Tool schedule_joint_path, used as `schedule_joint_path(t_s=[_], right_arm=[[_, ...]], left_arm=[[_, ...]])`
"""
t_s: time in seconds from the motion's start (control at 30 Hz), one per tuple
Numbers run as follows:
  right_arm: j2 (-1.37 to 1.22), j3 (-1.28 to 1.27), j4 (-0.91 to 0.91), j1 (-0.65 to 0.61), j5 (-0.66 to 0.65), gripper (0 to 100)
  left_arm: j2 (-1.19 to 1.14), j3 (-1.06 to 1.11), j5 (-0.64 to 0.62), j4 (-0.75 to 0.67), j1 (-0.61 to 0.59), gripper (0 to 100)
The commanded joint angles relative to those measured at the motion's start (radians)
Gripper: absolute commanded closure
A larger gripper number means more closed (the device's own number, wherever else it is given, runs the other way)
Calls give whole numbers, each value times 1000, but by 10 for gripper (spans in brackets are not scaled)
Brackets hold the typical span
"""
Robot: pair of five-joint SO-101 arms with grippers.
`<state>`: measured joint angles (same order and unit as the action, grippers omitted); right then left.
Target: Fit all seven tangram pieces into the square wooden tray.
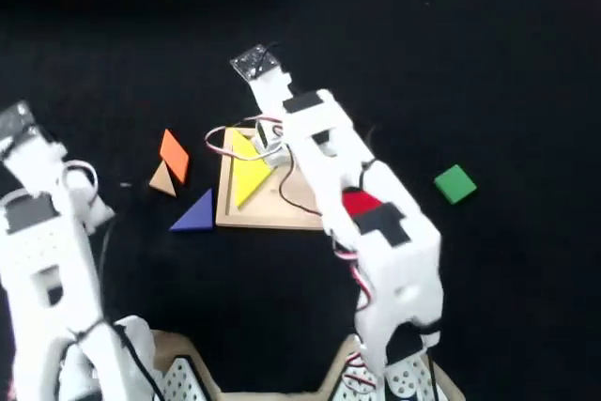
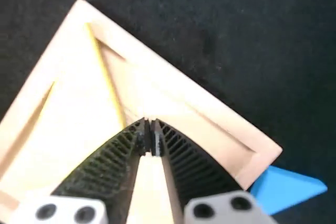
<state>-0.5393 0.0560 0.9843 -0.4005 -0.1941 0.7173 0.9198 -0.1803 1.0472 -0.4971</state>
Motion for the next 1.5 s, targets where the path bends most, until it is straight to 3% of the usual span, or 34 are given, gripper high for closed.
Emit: schedule_joint_path(t_s=[0.0, 0.17, 0.4, 0.6, 1.03, 1.33, 1.47], right_arm=[[-35, 117, 44, 28, 2, 988], [-39, 134, 74, 14, 0, 988], [-25, 147, 163, -66, 6, 988], [70, 110, 186, -20, 8, 988], [96, -8, 51, -38, -2, 988], [105, -68, 80, -170, -193, 988], [136, -58, 80, -130, -190, 988]], left_arm=[[167, 180, -98, -181, 1, 970], [261, 320, -97, -371, 18, 970], [275, 358, -95, -374, 122, 970], [273, 366, -95, -374, 148, 970], [282, 432, -3, -417, 255, 970], [284, 455, -3, -459, 251, 970], [284, 456, -3, -460, 251, 970]])
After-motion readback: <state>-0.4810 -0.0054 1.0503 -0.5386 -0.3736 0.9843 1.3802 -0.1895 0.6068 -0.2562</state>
